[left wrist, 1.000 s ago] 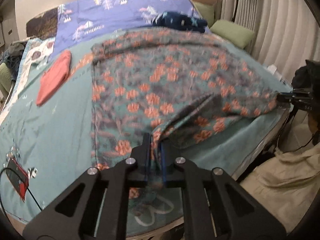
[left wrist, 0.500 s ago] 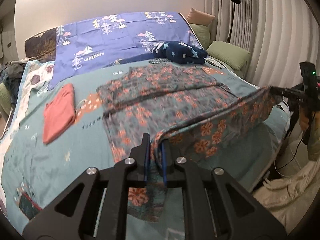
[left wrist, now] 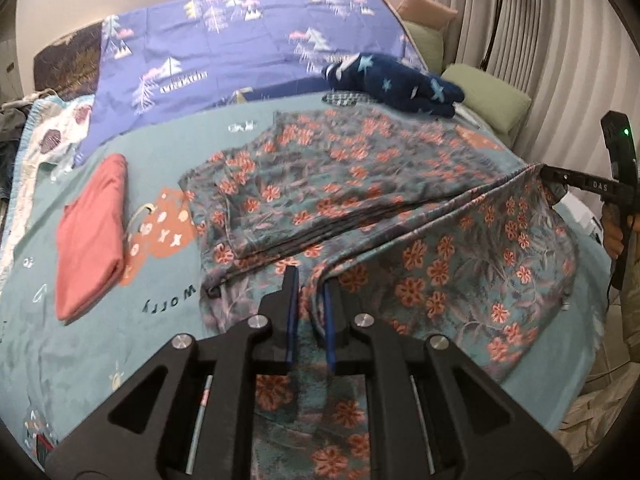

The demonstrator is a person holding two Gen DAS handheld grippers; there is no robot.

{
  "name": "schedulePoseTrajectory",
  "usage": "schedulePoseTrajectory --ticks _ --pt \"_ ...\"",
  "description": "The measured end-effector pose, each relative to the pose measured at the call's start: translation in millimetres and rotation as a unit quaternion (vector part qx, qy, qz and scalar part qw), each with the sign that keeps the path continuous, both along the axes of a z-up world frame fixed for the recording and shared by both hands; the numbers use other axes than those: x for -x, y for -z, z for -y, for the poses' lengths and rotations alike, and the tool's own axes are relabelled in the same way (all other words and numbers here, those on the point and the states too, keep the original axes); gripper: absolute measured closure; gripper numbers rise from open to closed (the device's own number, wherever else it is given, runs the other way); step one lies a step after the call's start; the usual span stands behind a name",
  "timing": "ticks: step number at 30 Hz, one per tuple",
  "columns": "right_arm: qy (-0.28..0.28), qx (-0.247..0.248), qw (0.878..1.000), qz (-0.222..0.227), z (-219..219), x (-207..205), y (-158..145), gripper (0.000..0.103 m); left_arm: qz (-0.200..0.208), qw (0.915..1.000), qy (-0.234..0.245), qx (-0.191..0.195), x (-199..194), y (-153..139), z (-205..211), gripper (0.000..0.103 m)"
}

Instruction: Fold small clothes

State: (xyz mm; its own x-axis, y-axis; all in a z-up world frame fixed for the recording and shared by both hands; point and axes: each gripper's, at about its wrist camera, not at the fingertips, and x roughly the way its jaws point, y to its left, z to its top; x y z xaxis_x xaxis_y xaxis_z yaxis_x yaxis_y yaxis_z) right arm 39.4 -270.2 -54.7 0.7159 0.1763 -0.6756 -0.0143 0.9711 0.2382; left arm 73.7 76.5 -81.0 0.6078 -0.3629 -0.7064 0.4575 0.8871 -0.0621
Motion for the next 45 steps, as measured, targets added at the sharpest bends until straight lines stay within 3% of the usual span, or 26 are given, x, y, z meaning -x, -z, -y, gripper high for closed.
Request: schedulePoseTrajectory --ticks 4,10,14,18,21,26,29,31,33,34,35,36,45 --pt "0.01 -0.001 0.999 -0.032 5.7 -26.6 24.1 0.098 -0.005 0.9992 -0.032 -0.026 -20.7 15.7 -6.7 0.08" --pt "0.027 -0.032 0.998 -0.043 24.9 -28.3 41.5 0.067 -0.01 0.9933 -0.108 0.04 -16.9 15.5 -61.5 0.057" --pt "0.042 -0.04 0.998 -0.019 41.2 -3.9 34.5 0.045 -0.039 0.9915 -0.104 0.068 -3.0 27.7 -75.6 0.051" --pt "0.044 -0.04 0.998 -0.025 48.9 13.2 39.1 0.041 -0.057 0.9922 -0.099 0.052 -2.5 44.4 -69.7 0.048" --pt "0.034 -0.032 0.998 -0.039 47.1 16.2 46.3 0.041 -0.065 0.9903 -0.1 0.071 -12.0 50.0 -68.1 0.048" --pt "0.001 -0.095 0.994 -0.046 47.5 9.2 50.9 0.041 -0.082 0.9853 -0.092 0.119 -29.4 52.1 -62.2 0.051" --pt "0.012 -0.099 0.994 -0.049 48.8 -2.1 52.6 0.041 -0.075 0.9864 -0.094 0.112 -34.3 51.2 -56.0 0.062" --pt "0.014 -0.102 0.993 -0.054 50.3 -11.2 54.9 0.042 -0.073 0.9863 -0.098 0.111 -35.8 50.0 -56.7 0.08" --pt "0.016 -0.1 0.993 -0.057 50.9 -18.0 55.5 0.05 -0.07 0.9863 -0.098 0.113 -36.4 48.1 -58.9 0.09" --pt "0.015 -0.094 0.994 -0.059 49.9 -21.5 55.2 0.064 -0.065 0.987 -0.097 0.11 -35.1 46.4 -58.9 0.093" --pt "0.013 -0.086 0.994 -0.06 48.5 -24.4 54.5 0.086 -0.059 0.9882 -0.096 0.104 -33.5 44.5 -58.2 0.094" --pt "0.014 -0.079 0.995 -0.059 47.5 -25.0 53.4 0.093 -0.05 0.9896 -0.095 0.096 -31.2 42.2 -56.6 0.095" --pt "0.01 -0.049 0.998 0.034 33.8 11.3 -4.4 0.097 0.019 0.9952 -0.085 0.046 -4.9 5.9 -45.6 0.096"
